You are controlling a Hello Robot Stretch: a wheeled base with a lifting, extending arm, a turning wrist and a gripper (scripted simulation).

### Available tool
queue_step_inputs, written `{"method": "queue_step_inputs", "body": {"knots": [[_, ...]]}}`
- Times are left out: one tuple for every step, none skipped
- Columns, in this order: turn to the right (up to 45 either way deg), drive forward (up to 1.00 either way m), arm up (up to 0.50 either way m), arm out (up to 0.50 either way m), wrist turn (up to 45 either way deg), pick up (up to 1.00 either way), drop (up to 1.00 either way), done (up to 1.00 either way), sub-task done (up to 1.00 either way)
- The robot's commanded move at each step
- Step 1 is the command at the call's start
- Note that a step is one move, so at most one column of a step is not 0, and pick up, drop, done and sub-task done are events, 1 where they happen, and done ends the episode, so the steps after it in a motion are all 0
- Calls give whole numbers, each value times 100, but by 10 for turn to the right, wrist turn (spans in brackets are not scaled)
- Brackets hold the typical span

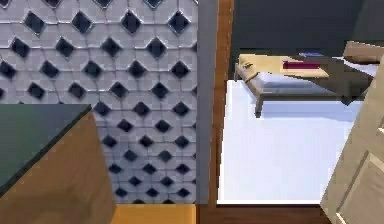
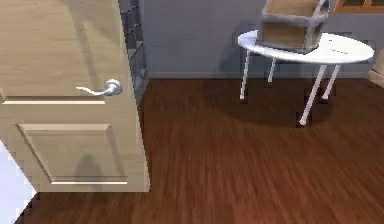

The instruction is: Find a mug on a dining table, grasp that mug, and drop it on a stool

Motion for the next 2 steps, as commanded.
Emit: {"method": "queue_step_inputs", "body": {"knots": [[270,0,0,0,0,0,0,0,0],[0,100,0,0,0,0,0,0,0]]}}
